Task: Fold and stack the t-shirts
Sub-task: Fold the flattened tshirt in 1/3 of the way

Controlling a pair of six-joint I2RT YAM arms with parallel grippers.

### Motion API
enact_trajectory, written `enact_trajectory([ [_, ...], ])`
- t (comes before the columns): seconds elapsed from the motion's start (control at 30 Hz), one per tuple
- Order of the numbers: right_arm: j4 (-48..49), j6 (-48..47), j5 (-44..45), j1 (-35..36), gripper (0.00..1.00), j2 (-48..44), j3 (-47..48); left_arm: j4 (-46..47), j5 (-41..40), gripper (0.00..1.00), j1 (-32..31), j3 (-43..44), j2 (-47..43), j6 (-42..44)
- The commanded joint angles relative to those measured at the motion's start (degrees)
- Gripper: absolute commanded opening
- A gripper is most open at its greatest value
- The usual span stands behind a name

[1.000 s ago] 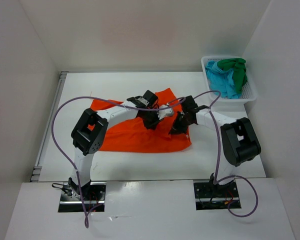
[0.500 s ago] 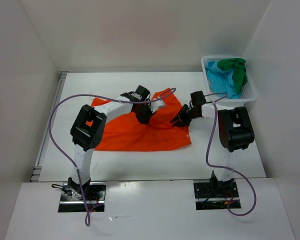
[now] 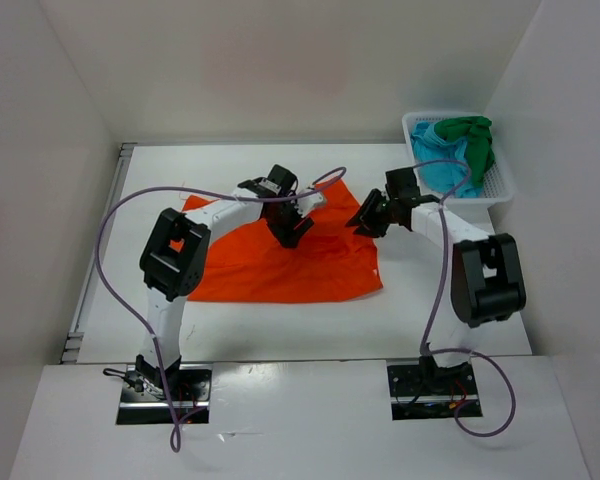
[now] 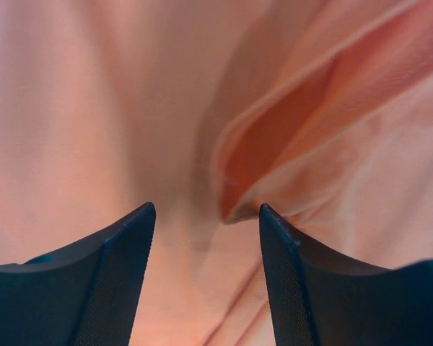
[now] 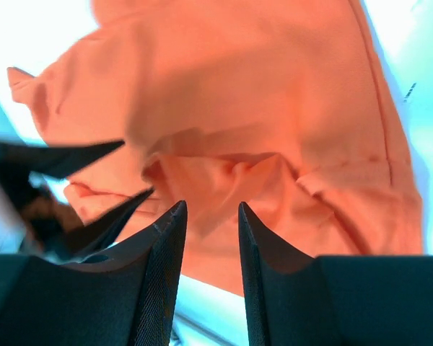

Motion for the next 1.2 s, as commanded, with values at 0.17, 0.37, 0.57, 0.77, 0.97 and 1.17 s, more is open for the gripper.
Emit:
enact_trajectory([
  [0.17,-6.8,-4.7,9.5,3.3,0.40,-10.5,-1.7,-1.6,-3.7,0.71,1.7,4.9,-1.2,-2.2],
  [0.37,-15.3,-0.2,15.8,3.3,0.51,-15.1,-6.9,-4.8,-1.8,0.81,6.3,6.2,-5.3,-4.9],
  [0.57,-16.1,7.1,15.2,4.3,0.61,-23.6,-18.0,-7.9,-3.7,0.89,14.6,-2.5,-12.5,-4.9],
  [0.77,-17.5,12.7,15.8,6.7,0.59,-26.0,-23.1,-10.5,-5.8,0.93,30.1,-17.1,-21.6,-2.8],
  [0.97,-18.0,15.8,18.6,6.7,0.36,-28.5,-28.1,-9.3,-9.4,0.96,39.2,-30.3,-25.6,-0.2],
  [1.17,-18.8,14.6,19.5,3.9,0.32,-24.5,-25.8,-8.8,-12.0,1.00,42.0,-34.5,-26.2,-0.2],
])
